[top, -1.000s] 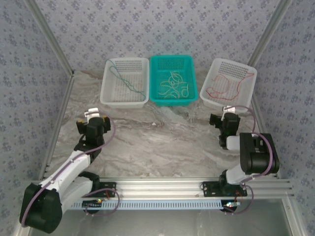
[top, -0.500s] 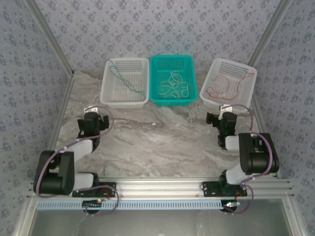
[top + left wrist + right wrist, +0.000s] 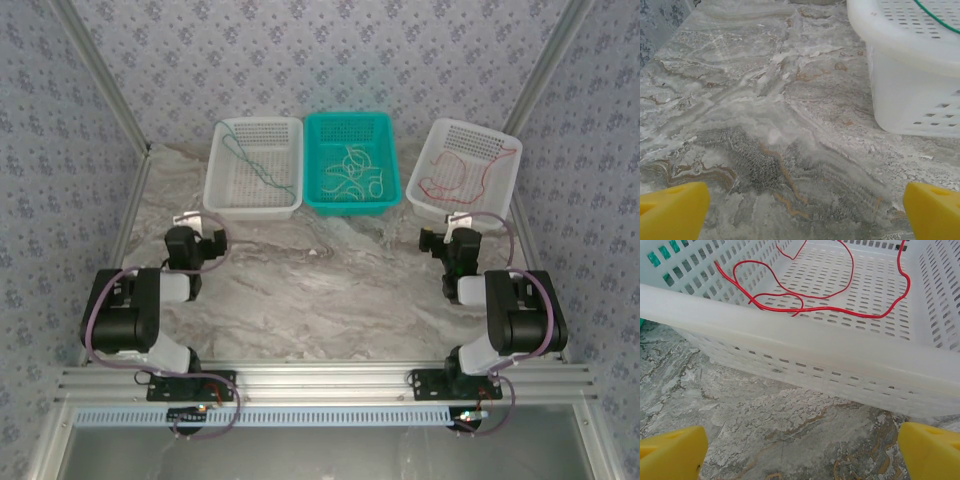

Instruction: Untangle the cables

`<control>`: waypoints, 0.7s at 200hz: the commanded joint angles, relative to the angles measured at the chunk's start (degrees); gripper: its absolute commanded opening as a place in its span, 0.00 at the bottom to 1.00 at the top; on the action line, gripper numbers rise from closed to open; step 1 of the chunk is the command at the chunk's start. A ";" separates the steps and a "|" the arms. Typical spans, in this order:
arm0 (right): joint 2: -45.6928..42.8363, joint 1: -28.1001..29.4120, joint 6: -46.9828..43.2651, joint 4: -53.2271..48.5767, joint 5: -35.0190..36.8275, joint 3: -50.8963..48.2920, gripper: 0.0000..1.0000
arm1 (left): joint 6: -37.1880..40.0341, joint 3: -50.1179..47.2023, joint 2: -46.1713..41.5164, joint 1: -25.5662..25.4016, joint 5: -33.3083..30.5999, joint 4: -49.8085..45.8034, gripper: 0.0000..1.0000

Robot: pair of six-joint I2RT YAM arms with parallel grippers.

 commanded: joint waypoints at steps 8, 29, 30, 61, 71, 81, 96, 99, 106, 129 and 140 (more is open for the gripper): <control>0.32 -0.12 -0.71 1.24 0.35 1.07 1.00 | 0.31 0.52 0.02 0.57 1.66 3.38 1.00; 0.35 -0.07 -0.71 1.24 0.34 1.06 1.00 | 0.36 0.61 -0.07 0.57 1.78 3.04 1.00; 0.38 -0.10 -0.71 1.24 0.38 1.06 1.00 | 0.37 0.59 -0.07 0.53 1.80 3.08 1.00; 0.38 -0.11 -0.71 1.20 0.39 1.07 1.00 | 0.36 0.56 -0.07 0.57 1.70 3.21 0.99; 0.33 -0.05 -0.67 1.24 0.46 1.07 1.00 | 0.34 0.61 -0.05 0.58 1.72 3.21 1.00; 0.33 -0.02 -0.75 1.24 0.43 1.07 1.00 | 0.33 0.57 -0.03 0.57 1.69 3.21 0.99; 0.36 -0.03 -0.75 1.24 0.49 1.07 1.00 | 0.34 0.57 -0.05 0.58 1.72 3.23 1.00; 0.32 -0.04 -0.78 1.24 0.43 1.07 1.00 | 0.32 0.53 -0.05 0.58 1.73 3.25 1.00; 0.33 0.08 -0.86 1.24 0.47 1.07 1.00 | 0.29 0.57 -0.05 0.58 1.73 3.21 0.99; 0.36 0.27 -0.97 1.24 0.76 1.15 1.00 | 0.36 0.55 -0.07 0.54 1.69 3.21 1.00; 0.45 0.27 -0.97 1.08 0.80 1.28 1.00 | 0.29 0.52 -0.06 0.57 1.67 3.21 1.00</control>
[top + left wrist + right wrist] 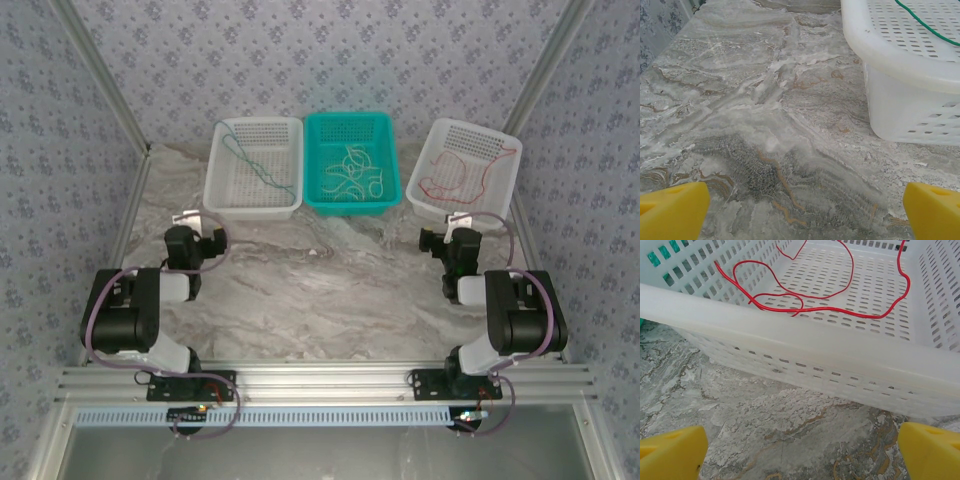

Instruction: Untangle the cables

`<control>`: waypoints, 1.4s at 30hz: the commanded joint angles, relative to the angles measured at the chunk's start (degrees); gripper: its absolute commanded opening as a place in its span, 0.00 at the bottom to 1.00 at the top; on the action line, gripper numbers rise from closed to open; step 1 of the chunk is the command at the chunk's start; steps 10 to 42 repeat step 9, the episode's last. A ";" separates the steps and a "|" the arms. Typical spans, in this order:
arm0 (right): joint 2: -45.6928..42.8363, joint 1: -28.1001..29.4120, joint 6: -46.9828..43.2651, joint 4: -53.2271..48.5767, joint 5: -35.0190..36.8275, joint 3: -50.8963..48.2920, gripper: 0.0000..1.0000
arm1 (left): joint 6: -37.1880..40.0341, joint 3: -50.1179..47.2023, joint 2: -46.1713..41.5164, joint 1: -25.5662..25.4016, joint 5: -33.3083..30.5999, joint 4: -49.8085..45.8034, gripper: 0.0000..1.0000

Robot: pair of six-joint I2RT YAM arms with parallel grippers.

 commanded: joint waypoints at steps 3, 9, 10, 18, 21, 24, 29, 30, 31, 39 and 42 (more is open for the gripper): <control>0.56 -0.07 -0.69 0.56 0.13 1.52 1.00 | 0.31 0.57 -0.02 0.41 0.86 2.59 0.99; 0.24 0.14 -0.78 1.61 0.63 0.78 1.00 | 0.34 0.49 -0.06 0.43 0.84 2.59 0.99; 0.24 0.14 -0.78 1.61 0.63 0.78 1.00 | 0.34 0.49 -0.06 0.43 0.84 2.59 0.99; 0.24 0.14 -0.78 1.61 0.63 0.78 1.00 | 0.34 0.49 -0.06 0.43 0.84 2.59 0.99; 0.24 0.14 -0.78 1.61 0.63 0.78 1.00 | 0.34 0.49 -0.06 0.43 0.84 2.59 0.99; 0.24 0.14 -0.78 1.61 0.63 0.78 1.00 | 0.34 0.49 -0.06 0.43 0.84 2.59 0.99; 0.24 0.14 -0.78 1.61 0.63 0.78 1.00 | 0.34 0.49 -0.06 0.43 0.84 2.59 0.99; 0.24 0.14 -0.78 1.61 0.63 0.78 1.00 | 0.34 0.49 -0.06 0.43 0.84 2.59 0.99; 0.24 0.14 -0.78 1.61 0.63 0.78 1.00 | 0.34 0.49 -0.06 0.43 0.84 2.59 0.99; 0.24 0.14 -0.78 1.61 0.63 0.78 1.00 | 0.34 0.49 -0.06 0.43 0.84 2.59 0.99; 0.24 0.14 -0.78 1.61 0.63 0.78 1.00 | 0.34 0.49 -0.06 0.43 0.84 2.59 0.99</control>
